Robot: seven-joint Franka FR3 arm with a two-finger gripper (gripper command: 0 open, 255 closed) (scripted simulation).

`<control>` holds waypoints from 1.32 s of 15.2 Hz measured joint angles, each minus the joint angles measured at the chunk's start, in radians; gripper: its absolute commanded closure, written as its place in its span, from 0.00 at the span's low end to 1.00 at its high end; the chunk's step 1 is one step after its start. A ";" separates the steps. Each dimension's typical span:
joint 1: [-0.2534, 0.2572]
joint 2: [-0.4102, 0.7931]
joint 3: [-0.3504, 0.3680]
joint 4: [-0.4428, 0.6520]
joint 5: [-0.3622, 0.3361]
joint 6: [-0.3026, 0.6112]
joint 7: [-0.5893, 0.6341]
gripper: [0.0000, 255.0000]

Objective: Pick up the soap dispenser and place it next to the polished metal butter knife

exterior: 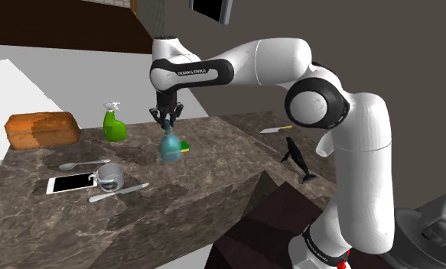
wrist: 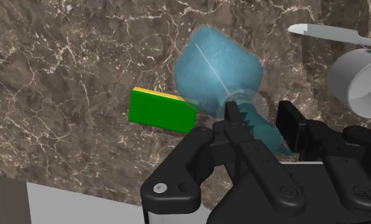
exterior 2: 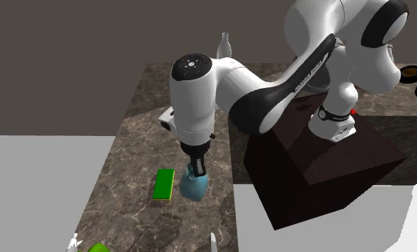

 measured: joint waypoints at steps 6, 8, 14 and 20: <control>0.059 0.150 0.012 0.162 -0.010 -0.015 0.070 1.00; 0.063 0.160 0.012 0.151 -0.011 0.006 0.076 1.00; 0.064 0.194 0.011 0.129 -0.012 0.061 0.080 1.00; 0.064 0.205 0.010 0.119 -0.015 0.098 0.083 1.00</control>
